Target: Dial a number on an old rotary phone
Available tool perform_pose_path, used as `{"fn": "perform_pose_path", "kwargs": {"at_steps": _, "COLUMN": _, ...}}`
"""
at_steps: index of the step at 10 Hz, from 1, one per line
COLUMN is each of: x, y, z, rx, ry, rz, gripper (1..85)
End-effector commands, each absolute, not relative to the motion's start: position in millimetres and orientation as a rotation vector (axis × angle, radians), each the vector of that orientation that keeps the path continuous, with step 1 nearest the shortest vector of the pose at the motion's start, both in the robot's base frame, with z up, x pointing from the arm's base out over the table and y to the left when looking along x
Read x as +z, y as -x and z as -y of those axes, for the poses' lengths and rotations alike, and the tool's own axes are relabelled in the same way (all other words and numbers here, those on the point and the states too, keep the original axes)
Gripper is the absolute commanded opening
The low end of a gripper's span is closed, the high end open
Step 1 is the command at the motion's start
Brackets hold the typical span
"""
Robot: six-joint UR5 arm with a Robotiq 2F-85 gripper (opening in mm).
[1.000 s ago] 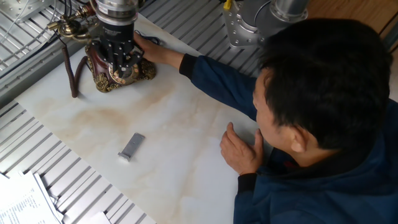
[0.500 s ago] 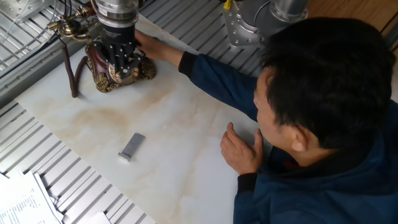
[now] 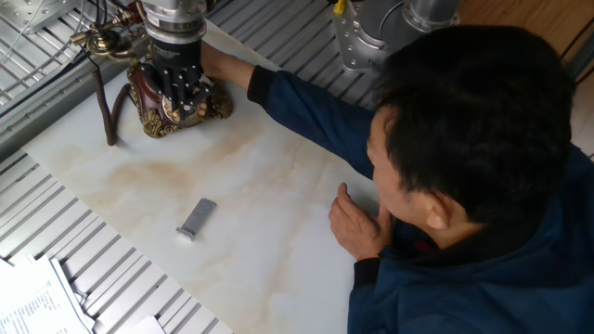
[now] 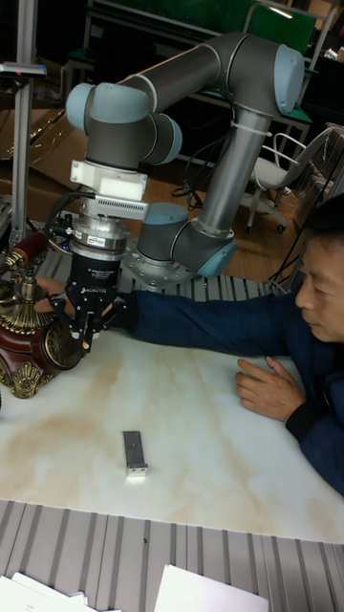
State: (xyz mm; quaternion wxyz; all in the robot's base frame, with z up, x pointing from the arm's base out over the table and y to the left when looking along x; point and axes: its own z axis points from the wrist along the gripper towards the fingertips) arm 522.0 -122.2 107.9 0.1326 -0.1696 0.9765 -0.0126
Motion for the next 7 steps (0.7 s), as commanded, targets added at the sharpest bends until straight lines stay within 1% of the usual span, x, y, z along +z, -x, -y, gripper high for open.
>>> {"fn": "perform_pose_path", "kwargs": {"at_steps": 1, "x": 109, "y": -521, "z": 117, "rx": -0.031, "ry": 0.553, "rz": -2.814, "gripper": 2.0}}
{"fn": "perform_pose_path", "kwargs": {"at_steps": 7, "x": 101, "y": -521, "z": 93, "rx": 0.019, "ry": 0.639, "rz": -2.767, "gripper": 2.0}}
